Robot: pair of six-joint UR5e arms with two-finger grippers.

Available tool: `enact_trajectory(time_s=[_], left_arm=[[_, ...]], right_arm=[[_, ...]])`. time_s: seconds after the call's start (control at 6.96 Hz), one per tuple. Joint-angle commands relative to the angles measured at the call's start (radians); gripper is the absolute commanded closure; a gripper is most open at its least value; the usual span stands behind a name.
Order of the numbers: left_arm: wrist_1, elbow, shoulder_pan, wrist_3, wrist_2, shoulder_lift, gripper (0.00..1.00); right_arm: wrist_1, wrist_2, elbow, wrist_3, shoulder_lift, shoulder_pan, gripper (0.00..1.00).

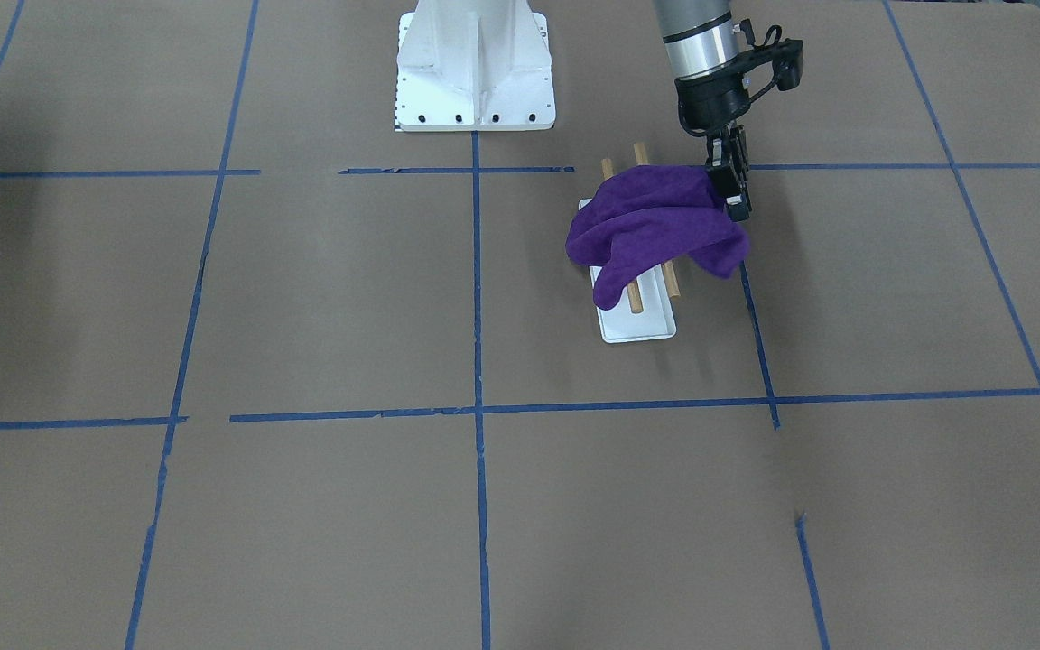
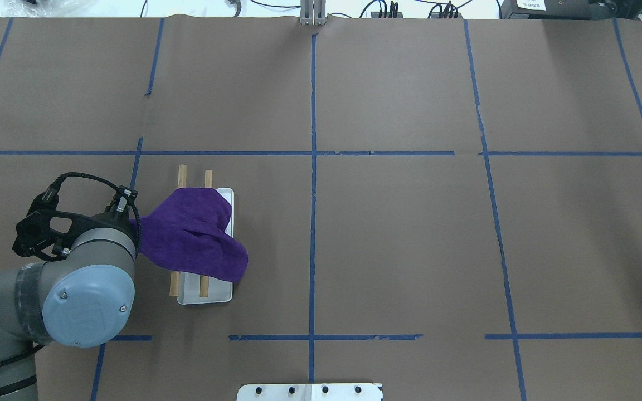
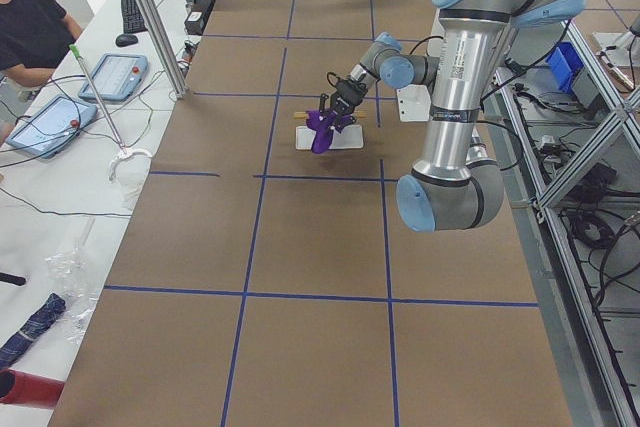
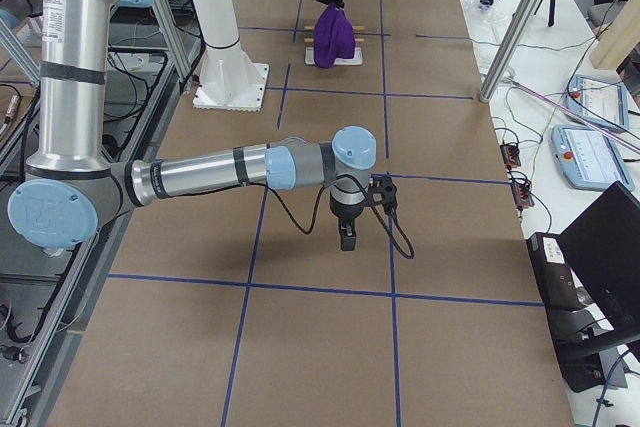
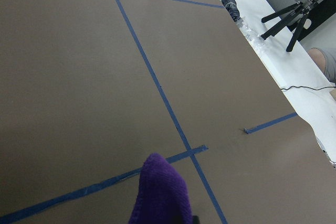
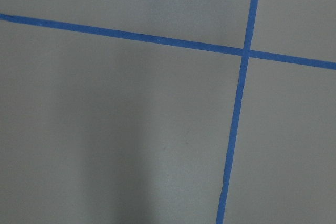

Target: Hang towel on rack

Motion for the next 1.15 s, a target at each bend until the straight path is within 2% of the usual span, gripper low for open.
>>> enact_trajectory(time_s=[0.0, 0.29, 0.58, 0.86, 1.01], left_arm=[[-0.007, -0.003, -0.015, 0.213, -0.116, -0.015, 0.00], [-0.018, 0.007, -0.112, 0.440, -0.213, -0.044, 0.00], [-0.110, 0.021, -0.286, 0.753, -0.477, -0.063, 0.00], [-0.135, 0.078, -0.400, 1.051, -0.610, -0.075, 0.00], [-0.171, 0.102, -0.475, 1.205, -0.712, -0.073, 0.00]], right_arm=[[0.012, 0.002, -0.004, 0.005, 0.001, 0.001, 0.00], [0.065, -0.001, -0.014, 0.002, 0.004, 0.001, 0.00], [0.073, -0.001, -0.013, -0.001, 0.016, 0.001, 0.00], [0.070, -0.002, -0.043, 0.008, 0.004, 0.011, 0.00], [0.070, -0.002, -0.054, 0.007, 0.001, 0.018, 0.00]])
